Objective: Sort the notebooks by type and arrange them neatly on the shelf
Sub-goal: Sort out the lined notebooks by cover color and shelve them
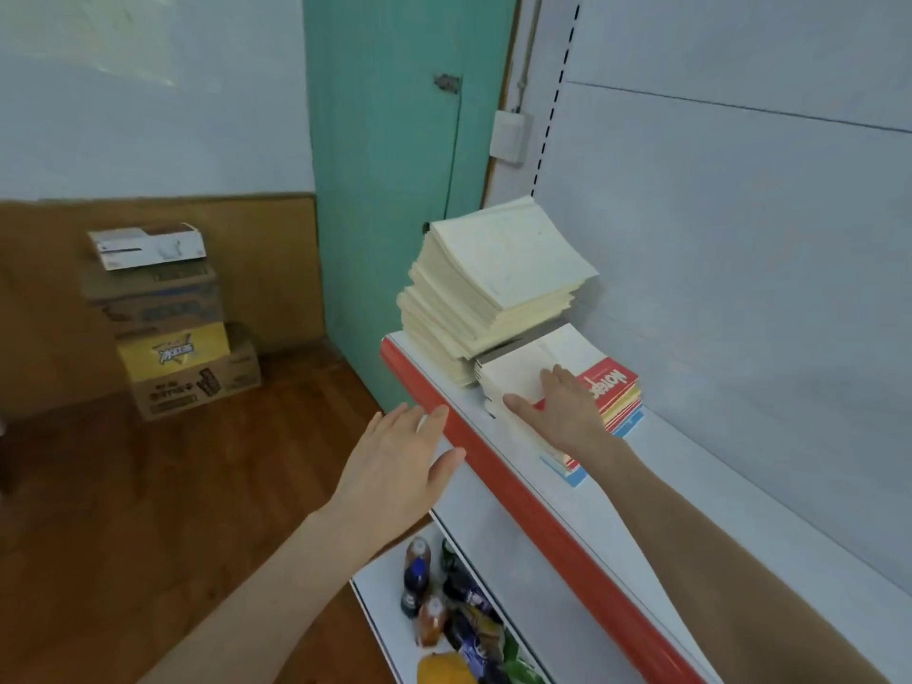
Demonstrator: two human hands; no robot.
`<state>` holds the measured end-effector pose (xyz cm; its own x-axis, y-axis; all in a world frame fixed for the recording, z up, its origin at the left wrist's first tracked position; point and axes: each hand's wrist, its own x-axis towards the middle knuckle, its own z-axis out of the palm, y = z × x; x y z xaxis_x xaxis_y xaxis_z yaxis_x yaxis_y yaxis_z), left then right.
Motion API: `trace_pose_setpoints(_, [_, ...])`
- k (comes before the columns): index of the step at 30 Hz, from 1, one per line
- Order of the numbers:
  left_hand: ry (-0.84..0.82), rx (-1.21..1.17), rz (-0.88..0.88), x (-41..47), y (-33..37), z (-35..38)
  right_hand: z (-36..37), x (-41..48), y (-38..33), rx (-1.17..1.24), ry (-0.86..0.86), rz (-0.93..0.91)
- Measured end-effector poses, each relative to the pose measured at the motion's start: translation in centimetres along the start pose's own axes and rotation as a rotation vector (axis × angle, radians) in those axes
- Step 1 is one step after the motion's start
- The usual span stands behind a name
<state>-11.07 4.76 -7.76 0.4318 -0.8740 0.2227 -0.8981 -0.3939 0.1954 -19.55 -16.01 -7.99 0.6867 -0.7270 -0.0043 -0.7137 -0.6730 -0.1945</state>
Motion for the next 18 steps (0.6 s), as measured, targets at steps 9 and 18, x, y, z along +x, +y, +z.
trace_pose_setpoints(9, [-0.187,-0.747,0.004,4.2,-4.6,1.3,-1.3,-1.6,-3.0,-0.046,0.095,0.055])
trace_pose_setpoints(18, [-0.677,-1.813,-0.484,8.1,-5.2,0.0,0.5,-11.8,-9.4,-0.096,0.374,-0.203])
